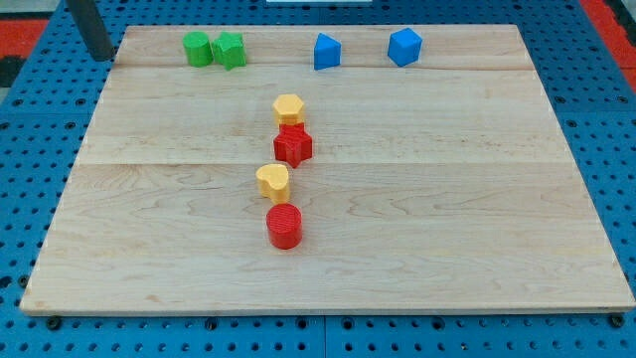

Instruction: Move the green circle along with green star slightly right

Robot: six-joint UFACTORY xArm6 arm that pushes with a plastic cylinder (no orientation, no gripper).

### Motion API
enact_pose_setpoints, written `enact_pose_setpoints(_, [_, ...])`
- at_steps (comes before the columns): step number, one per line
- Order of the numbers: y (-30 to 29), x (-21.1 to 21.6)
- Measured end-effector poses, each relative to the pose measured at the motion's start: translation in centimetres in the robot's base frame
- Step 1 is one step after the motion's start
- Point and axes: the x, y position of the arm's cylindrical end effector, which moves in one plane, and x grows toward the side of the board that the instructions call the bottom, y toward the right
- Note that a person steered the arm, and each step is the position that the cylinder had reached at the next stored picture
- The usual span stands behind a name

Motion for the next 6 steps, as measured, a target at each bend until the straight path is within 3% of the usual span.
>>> enact_pose_setpoints(4, [-0.6, -2.4])
enact_pose_setpoints(5, [2.2, -1.5])
enact_pose_setpoints(6, [11.1, -1.3])
